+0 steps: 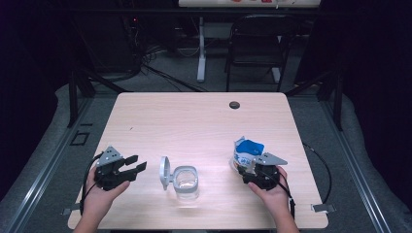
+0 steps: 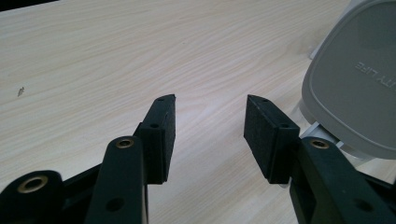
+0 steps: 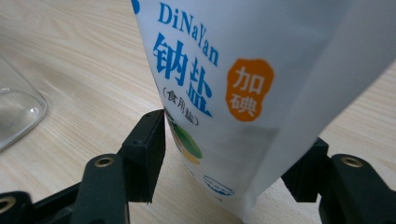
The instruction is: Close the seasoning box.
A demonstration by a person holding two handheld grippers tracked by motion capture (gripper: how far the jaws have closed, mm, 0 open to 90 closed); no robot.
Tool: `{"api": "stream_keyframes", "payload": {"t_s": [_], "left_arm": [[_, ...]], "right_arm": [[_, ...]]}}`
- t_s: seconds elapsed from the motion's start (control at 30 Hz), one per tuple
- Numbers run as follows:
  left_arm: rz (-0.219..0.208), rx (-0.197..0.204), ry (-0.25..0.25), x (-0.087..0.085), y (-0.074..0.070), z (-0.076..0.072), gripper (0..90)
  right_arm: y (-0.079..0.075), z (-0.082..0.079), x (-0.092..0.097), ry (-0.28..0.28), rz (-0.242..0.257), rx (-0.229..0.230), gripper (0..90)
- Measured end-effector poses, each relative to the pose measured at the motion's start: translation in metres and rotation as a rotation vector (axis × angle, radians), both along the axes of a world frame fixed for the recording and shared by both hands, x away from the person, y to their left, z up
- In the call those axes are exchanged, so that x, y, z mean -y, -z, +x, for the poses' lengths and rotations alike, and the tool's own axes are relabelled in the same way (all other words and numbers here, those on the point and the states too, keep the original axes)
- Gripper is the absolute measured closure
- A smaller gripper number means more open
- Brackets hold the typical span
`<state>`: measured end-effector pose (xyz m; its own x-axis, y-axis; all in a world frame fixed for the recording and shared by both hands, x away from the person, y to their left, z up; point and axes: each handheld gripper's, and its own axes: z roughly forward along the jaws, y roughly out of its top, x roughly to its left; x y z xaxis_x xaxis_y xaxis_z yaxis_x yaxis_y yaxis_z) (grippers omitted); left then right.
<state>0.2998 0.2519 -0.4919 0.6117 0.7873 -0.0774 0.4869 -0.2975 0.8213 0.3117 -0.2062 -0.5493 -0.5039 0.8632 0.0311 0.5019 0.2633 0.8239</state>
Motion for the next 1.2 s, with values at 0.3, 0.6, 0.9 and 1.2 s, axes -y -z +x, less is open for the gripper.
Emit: {"api": "stream_keyframes", "payload": {"t_s": [0.3,0.6,0.9,1.2], "left_arm": [[-0.003,-0.002,0.001,0.0,0.0,0.0,53.7],[-0.006,-0.003,-0.002,-0.001,-0.001,0.0,53.6],[-0.007,-0.002,-0.003,-0.002,0.0,0.0,53.4],[-0.007,-0.002,-0.007,-0.002,0.0,0.0,53.4]], "right_arm": [[0.003,0.001,-0.001,0.001,-0.009,-0.002,39.4],[0.001,-0.005,-0.01,0.042,-0.015,-0.009,44.3],[0.004,-0.008,-0.012,0.053,-0.012,-0.004,43.3],[0.013,-0.003,-0.012,0.048,-0.01,0.013,40.6]]}}
